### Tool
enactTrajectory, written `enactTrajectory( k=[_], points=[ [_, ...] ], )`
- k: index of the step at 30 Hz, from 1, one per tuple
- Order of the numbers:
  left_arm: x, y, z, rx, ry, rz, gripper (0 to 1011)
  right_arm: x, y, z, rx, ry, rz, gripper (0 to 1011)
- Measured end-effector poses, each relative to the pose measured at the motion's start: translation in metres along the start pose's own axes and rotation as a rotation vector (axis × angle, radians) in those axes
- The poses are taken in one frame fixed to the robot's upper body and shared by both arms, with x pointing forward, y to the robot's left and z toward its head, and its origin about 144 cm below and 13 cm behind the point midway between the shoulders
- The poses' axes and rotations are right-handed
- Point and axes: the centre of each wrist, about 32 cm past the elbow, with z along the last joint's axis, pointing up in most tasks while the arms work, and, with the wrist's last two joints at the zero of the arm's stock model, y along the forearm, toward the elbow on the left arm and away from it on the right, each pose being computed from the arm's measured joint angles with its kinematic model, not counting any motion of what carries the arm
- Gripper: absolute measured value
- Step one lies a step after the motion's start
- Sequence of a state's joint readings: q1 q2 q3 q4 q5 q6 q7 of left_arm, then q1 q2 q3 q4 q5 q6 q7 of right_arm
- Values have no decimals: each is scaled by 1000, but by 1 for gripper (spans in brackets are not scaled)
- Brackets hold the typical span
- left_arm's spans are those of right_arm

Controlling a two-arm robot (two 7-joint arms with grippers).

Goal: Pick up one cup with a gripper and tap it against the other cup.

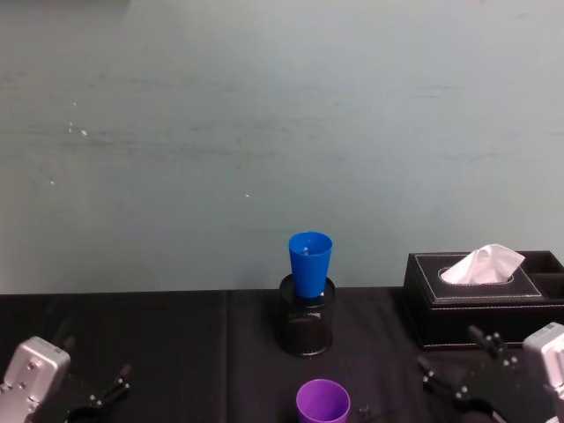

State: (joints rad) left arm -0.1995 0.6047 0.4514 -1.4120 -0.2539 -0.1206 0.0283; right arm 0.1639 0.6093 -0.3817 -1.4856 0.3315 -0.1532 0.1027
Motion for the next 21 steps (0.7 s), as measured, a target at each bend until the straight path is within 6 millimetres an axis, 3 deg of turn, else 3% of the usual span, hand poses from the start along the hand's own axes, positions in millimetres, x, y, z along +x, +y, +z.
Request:
enactTrajectory(
  k=[12,21],
  points=[
    [0,0,0,0,0,0,1000,1,-12,-11,-26,80,287,1003],
    [0,0,0,0,0,0,1000,-7,-4,-22,-32,121,429,1003]
  ],
)
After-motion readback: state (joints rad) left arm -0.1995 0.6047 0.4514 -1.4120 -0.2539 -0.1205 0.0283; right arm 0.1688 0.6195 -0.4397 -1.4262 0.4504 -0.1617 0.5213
